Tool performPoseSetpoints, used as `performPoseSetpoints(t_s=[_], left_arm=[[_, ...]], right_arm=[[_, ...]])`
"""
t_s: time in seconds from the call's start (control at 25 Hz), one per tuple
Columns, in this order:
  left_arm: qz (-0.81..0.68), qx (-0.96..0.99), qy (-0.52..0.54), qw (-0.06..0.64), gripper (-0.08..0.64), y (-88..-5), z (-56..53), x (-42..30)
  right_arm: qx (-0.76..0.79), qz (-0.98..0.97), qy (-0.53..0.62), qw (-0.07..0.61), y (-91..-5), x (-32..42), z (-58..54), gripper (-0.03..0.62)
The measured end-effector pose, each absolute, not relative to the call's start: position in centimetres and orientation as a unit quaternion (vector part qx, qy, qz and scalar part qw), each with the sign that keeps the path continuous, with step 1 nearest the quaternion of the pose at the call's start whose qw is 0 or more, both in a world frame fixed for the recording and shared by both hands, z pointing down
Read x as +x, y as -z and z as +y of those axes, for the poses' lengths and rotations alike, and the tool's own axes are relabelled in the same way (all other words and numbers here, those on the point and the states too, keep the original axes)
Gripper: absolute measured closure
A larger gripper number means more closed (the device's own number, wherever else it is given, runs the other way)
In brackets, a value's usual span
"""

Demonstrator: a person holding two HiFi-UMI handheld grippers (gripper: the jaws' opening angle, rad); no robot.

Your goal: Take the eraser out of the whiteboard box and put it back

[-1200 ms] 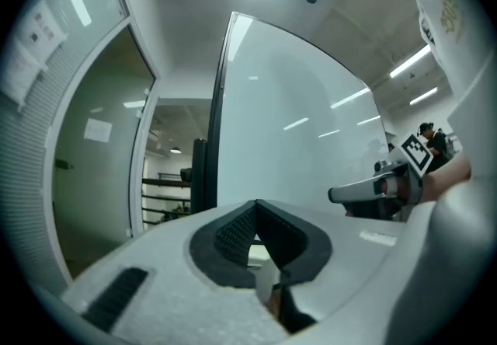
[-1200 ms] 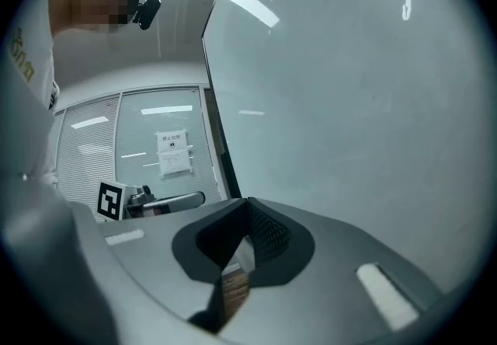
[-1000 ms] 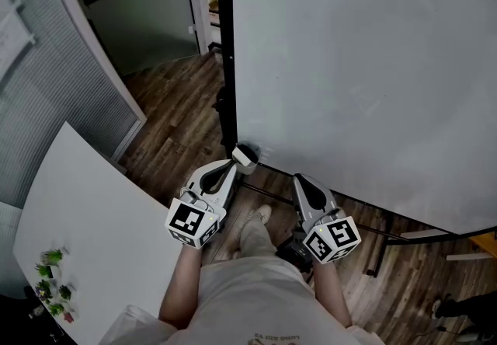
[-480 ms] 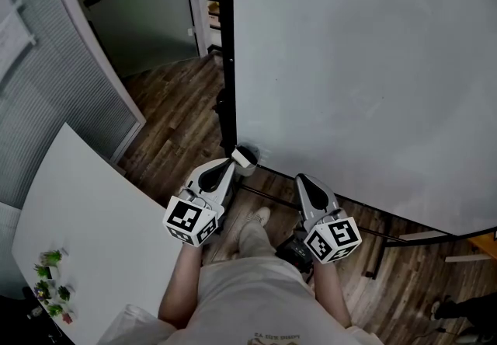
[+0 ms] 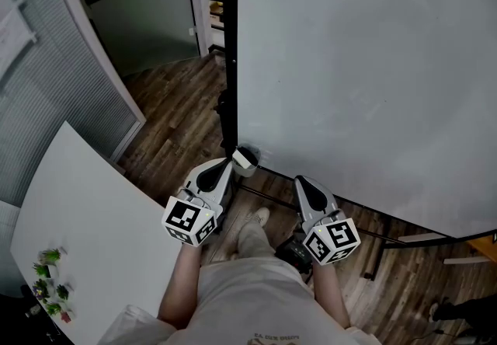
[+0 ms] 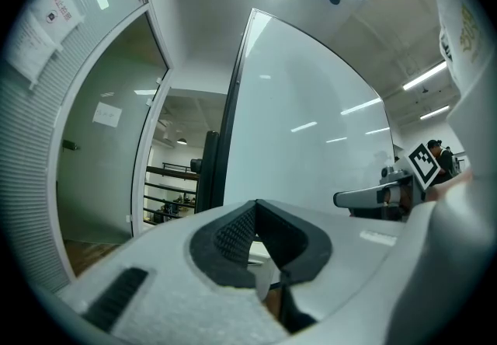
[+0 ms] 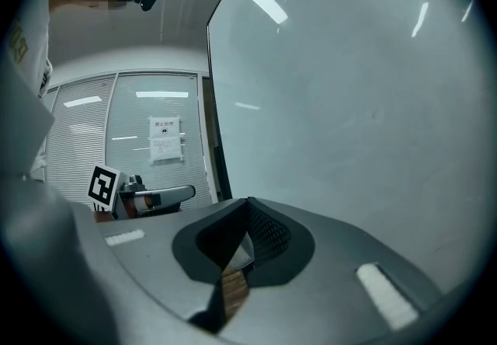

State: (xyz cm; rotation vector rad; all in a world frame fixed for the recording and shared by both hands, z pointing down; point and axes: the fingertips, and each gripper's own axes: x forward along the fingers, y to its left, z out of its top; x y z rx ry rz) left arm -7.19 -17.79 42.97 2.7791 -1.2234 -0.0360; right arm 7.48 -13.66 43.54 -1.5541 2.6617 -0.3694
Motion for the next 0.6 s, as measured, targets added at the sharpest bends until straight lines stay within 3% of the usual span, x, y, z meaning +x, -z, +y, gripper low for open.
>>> performPoseSetpoints(t_s=[0.6], left_arm=[[-0.388, 0.918, 0.059, 0.059, 0.555, -41.5, -17.1, -7.3]], right_arm=[[-0.499, 0.859, 0.113, 0.024, -42.9, 7.5, -13.2, 0.581]])
